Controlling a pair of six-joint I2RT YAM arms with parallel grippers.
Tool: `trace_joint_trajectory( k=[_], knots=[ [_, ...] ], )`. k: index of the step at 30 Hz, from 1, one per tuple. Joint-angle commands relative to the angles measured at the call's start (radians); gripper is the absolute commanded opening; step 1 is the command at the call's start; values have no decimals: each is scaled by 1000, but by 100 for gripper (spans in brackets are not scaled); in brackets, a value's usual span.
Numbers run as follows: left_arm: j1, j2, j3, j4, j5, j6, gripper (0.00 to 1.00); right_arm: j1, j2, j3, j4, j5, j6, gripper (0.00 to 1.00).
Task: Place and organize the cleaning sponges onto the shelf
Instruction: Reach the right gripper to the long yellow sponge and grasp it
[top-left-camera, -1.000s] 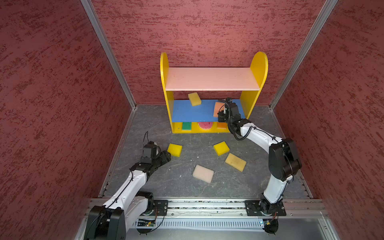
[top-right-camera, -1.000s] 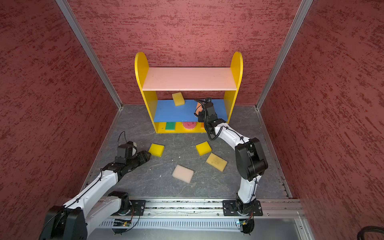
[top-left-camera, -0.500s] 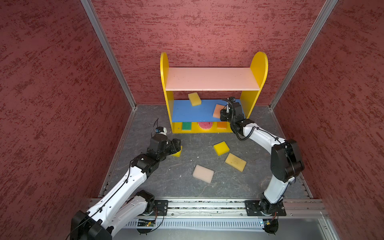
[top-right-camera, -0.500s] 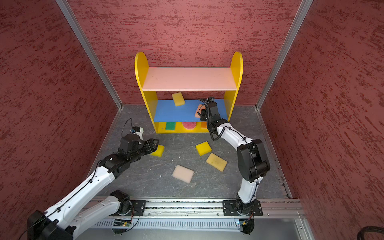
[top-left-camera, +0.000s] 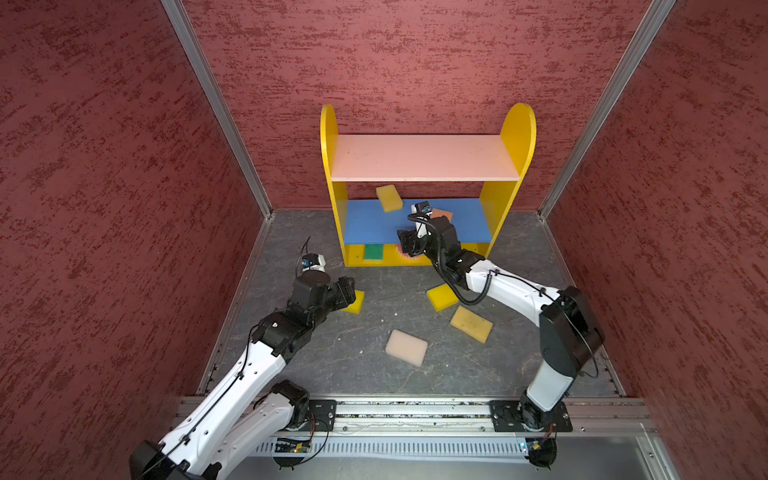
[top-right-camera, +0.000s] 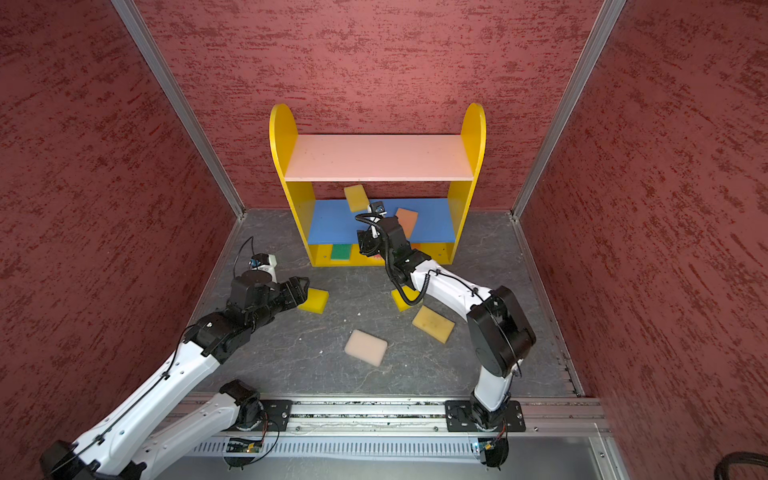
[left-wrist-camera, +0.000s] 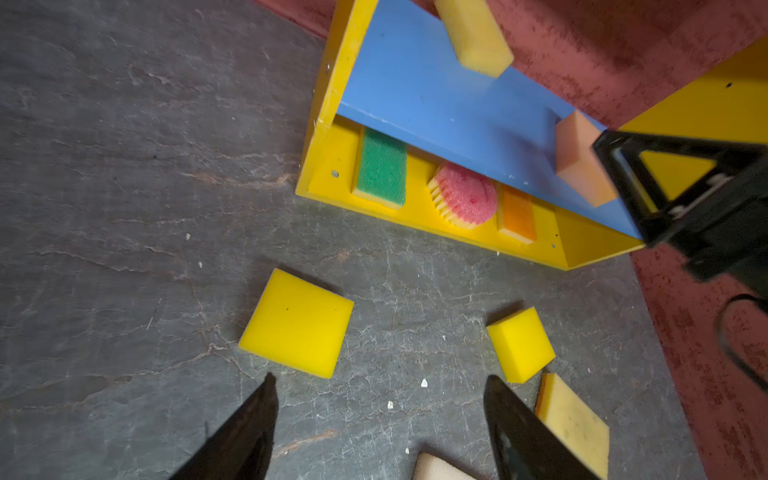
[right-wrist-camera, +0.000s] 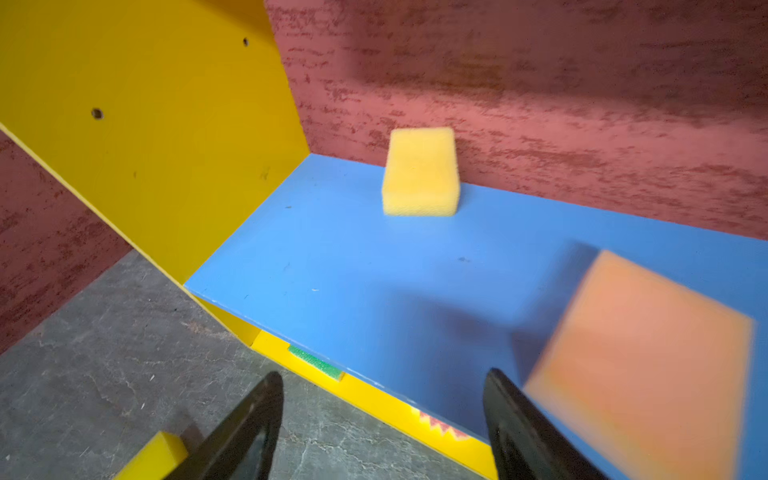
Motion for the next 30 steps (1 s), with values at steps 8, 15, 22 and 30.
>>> trace_joint_trajectory(
  k=[8, 15, 22, 30],
  knots=[
    [120, -177, -39, -175, 17, 29, 79, -6, 230, 217, 219, -8, -4, 85],
    [222, -179, -47, -213, 115, 54, 79, -10, 422, 465, 188, 52, -83, 98],
    [287, -150, -41, -204, 174, 73, 79, -36, 617, 773, 43, 83, -85, 99],
    [309, -119, -46, -184, 201, 74, 79, -63, 722, 956, -76, 177, -75, 99]
  ],
)
